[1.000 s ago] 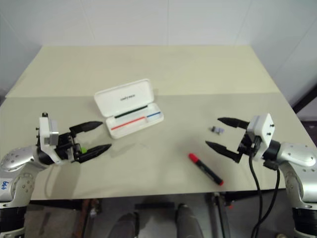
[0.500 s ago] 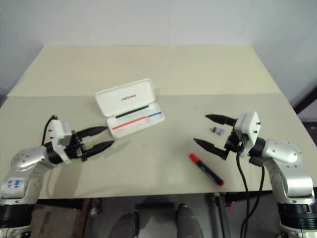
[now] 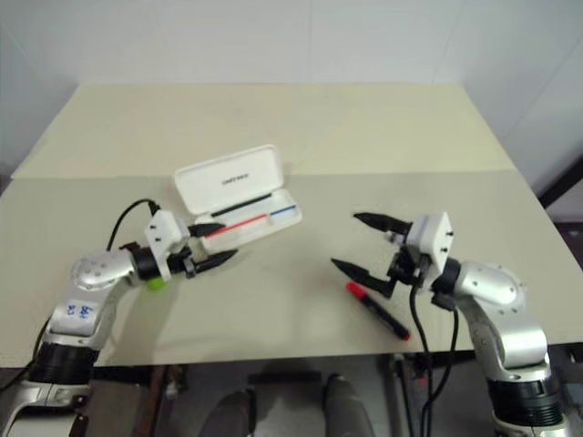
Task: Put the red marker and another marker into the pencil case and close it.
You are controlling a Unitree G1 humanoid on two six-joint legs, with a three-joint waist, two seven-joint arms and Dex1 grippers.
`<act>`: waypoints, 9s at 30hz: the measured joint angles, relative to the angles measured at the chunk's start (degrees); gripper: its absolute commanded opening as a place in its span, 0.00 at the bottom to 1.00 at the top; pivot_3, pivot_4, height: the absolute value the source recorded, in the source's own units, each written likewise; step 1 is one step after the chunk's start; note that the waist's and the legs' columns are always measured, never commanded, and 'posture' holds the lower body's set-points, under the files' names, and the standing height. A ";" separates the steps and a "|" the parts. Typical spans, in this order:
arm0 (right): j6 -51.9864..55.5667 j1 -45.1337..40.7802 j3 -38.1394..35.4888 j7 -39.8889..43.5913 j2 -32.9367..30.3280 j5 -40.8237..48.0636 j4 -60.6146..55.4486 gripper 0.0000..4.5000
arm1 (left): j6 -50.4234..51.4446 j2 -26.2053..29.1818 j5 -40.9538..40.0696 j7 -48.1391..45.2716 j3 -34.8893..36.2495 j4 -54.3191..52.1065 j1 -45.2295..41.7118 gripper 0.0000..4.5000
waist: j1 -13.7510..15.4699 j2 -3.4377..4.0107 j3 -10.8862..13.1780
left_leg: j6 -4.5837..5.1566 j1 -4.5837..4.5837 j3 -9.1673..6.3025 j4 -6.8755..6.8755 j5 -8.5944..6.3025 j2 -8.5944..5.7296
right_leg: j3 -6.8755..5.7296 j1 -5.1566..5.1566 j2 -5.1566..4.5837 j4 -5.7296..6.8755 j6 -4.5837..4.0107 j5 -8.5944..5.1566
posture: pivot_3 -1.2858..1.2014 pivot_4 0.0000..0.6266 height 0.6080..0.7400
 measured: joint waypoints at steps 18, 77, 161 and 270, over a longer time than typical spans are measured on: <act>3.74 1.09 4.24 -0.20 0.46 1.04 -6.10 1.00 | 6.19 5.54 2.73 -2.32 -1.13 7.27 -4.61 0.64 | 0.17 -0.01 0.00 | 0.00 0.00 -0.01 0.00 0.00 0.00 | -0.01 -0.01 0.00 0.02 -0.15 -0.08 | 0.52 0.24 1.00; 4.79 -0.76 6.10 -6.14 3.45 0.68 -8.81 1.00 | 5.01 4.77 8.94 -11.68 -10.07 15.28 -14.11 0.60 | -0.03 -0.02 -0.01 | 0.01 0.01 -0.03 0.01 0.00 0.00 | -0.01 -0.03 0.04 0.14 -0.03 -0.02 | 0.52 0.24 1.00; 17.14 15.65 -10.67 1.77 -17.41 2.63 -1.85 1.00 | 13.43 12.87 -19.19 -24.89 8.93 -18.83 3.82 0.99 | 0.97 -0.04 -0.02 | 0.27 0.02 -0.02 0.07 -0.16 0.12 | 0.03 -0.06 0.15 0.20 -0.55 -0.45 | 0.52 0.24 1.00; -24.06 -39.23 23.64 18.28 17.82 -27.39 53.60 0.87 | -2.27 13.41 -16.10 -19.64 12.85 -7.45 6.06 1.00 | -2.01 -0.13 -0.07 | -0.09 0.90 0.84 0.01 -1.08 1.12 | 0.69 -0.23 1.11 1.21 -0.25 -0.78 | 0.52 0.24 1.00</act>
